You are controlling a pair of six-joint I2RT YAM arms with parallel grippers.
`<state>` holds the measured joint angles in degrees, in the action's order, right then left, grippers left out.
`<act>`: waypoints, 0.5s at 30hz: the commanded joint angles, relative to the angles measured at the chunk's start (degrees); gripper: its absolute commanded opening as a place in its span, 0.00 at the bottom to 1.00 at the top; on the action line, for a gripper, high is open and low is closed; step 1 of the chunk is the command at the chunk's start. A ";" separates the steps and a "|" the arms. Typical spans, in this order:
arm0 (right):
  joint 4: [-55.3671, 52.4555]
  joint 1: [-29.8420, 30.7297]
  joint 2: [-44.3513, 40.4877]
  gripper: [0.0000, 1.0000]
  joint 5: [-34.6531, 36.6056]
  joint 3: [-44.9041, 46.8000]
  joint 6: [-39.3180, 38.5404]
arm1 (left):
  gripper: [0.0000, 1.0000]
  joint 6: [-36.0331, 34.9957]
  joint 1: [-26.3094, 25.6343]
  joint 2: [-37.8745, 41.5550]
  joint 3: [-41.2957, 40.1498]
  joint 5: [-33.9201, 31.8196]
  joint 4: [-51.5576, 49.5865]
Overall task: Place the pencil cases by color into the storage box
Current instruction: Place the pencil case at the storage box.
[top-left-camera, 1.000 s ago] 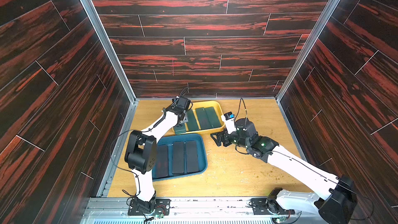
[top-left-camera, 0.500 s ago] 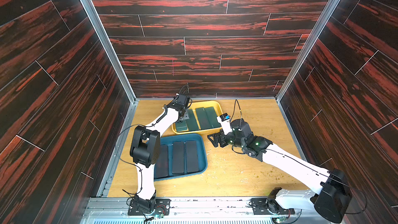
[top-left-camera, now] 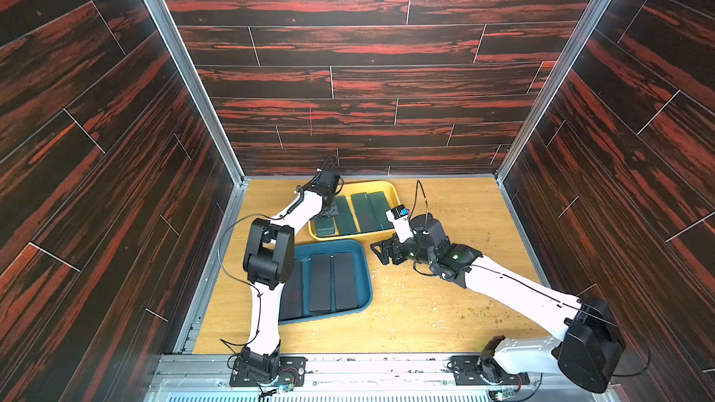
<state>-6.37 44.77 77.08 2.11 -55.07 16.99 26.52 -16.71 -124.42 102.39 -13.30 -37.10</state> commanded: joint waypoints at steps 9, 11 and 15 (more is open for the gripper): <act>1.98 0.39 2.87 0.91 0.34 0.99 -1.42 | 0.44 -2.53 1.11 -4.28 5.03 -1.21 -1.82; 2.54 0.40 2.81 0.91 0.61 1.32 -1.59 | 0.44 -2.57 1.24 -4.75 5.10 -1.29 -1.10; 3.68 0.40 2.81 0.91 0.79 1.98 -1.79 | 0.44 -3.12 1.23 -5.65 5.06 -1.20 0.43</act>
<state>-4.19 44.77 78.78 2.44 -54.17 15.92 24.16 -16.16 -129.73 106.10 -13.19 -37.52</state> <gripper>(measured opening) 0.914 0.719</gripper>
